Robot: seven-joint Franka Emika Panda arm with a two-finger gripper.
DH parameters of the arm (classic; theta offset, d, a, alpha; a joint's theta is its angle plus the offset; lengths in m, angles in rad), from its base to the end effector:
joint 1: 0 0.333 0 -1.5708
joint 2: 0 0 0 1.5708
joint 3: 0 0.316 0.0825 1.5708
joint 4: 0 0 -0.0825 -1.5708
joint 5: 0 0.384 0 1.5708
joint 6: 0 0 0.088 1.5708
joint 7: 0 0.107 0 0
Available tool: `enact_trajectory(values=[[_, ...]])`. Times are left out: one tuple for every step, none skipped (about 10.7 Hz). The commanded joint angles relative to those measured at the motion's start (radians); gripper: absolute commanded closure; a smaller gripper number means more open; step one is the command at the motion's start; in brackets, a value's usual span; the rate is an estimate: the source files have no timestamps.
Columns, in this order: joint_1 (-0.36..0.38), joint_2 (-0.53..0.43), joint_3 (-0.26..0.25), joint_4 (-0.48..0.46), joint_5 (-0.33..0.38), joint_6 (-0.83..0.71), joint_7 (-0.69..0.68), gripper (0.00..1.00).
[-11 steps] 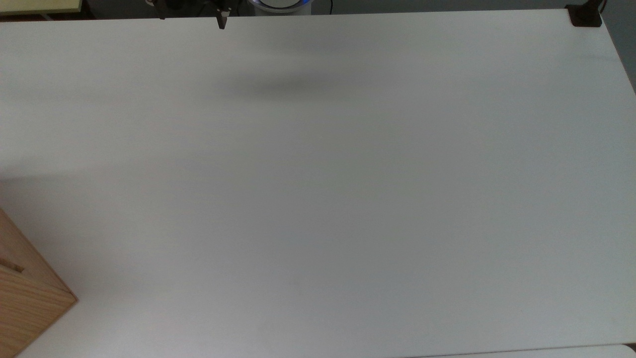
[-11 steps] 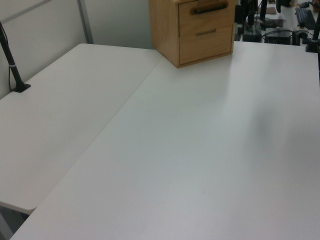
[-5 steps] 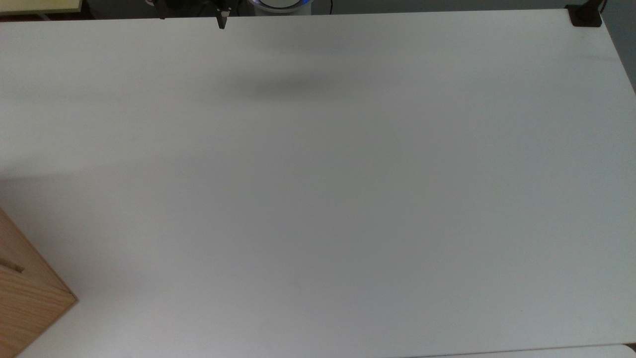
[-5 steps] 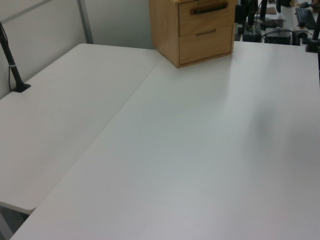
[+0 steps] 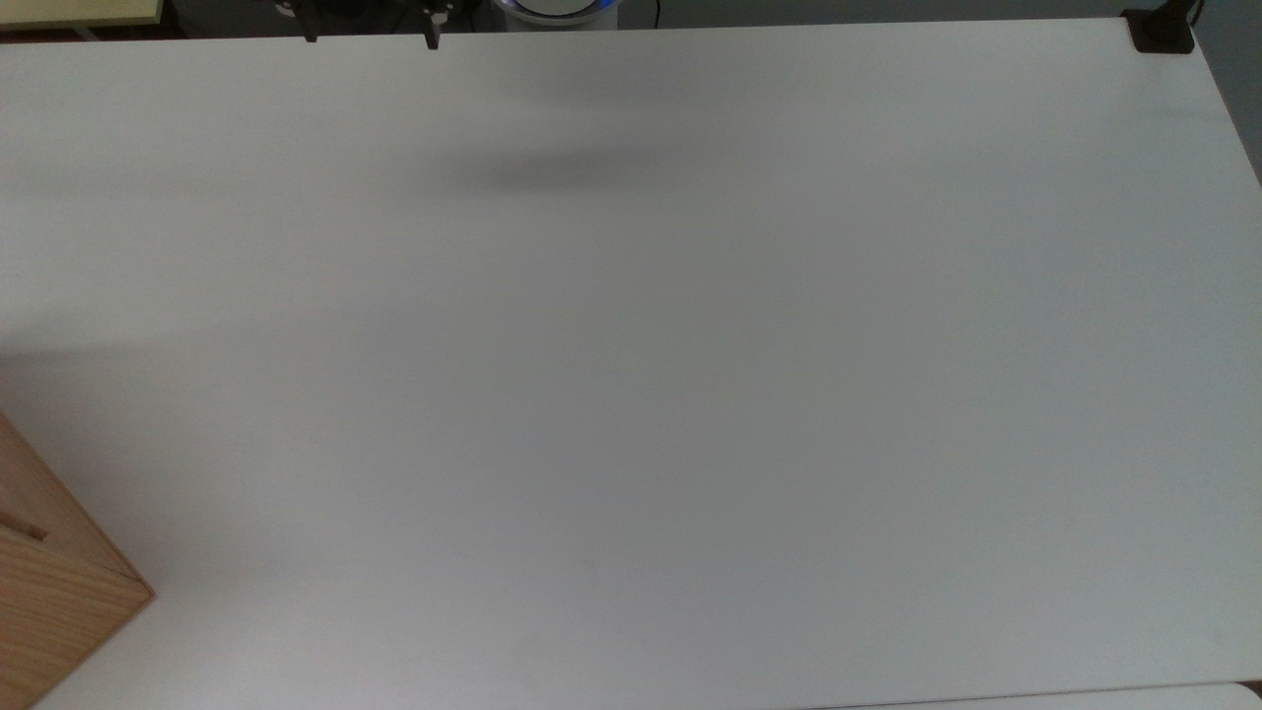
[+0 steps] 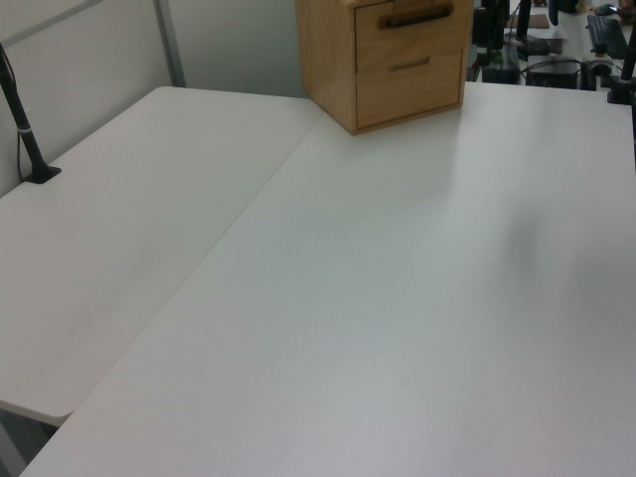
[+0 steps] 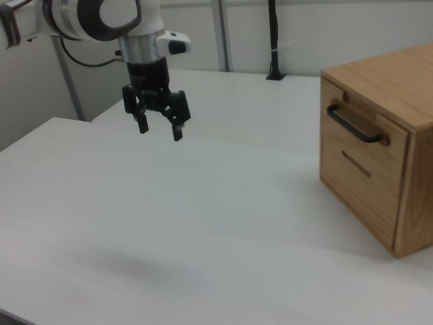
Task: Open the drawer by sliding it
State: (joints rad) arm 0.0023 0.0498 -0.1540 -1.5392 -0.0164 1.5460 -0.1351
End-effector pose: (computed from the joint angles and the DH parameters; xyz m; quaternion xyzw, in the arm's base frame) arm 0.5603 -0.0852 0.6097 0.9997 -0.0083 -0.0227 0.0089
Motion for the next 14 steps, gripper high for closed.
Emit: enact_trajectory(values=[[-0.041, -0.004, -0.007, 0.024, -0.058, 0.063, -0.245, 0.00], [-0.047, 0.013, -0.007, 0.028, -0.094, 0.133, -0.291, 0.00], [-0.059, 0.021, -0.007, 0.027, -0.124, 0.231, -0.332, 0.00], [-0.076, 0.025, -0.007, 0.019, -0.166, 0.329, -0.409, 0.00], [-0.105, 0.051, -0.007, 0.017, -0.190, 0.406, -0.504, 0.00], [-0.120, 0.079, -0.009, 0.020, -0.197, 0.490, -0.559, 0.00], [-0.154, 0.108, -0.012, 0.021, -0.207, 0.617, -0.581, 0.00], [-0.171, 0.151, -0.024, 0.017, -0.211, 0.749, -0.592, 0.00], [-0.171, 0.207, -0.057, 0.022, -0.214, 0.866, -0.595, 0.00], [-0.171, 0.257, -0.087, 0.024, -0.211, 0.982, -0.610, 0.01], [-0.173, 0.292, -0.094, 0.024, -0.211, 1.076, -0.636, 0.01], [-0.186, 0.311, -0.095, 0.019, -0.209, 1.133, -0.679, 0.02], [-0.202, 0.332, -0.095, 0.020, -0.211, 1.158, -0.717, 0.05], [-0.212, 0.372, -0.095, 0.025, -0.212, 1.207, -0.731, 0.09]])
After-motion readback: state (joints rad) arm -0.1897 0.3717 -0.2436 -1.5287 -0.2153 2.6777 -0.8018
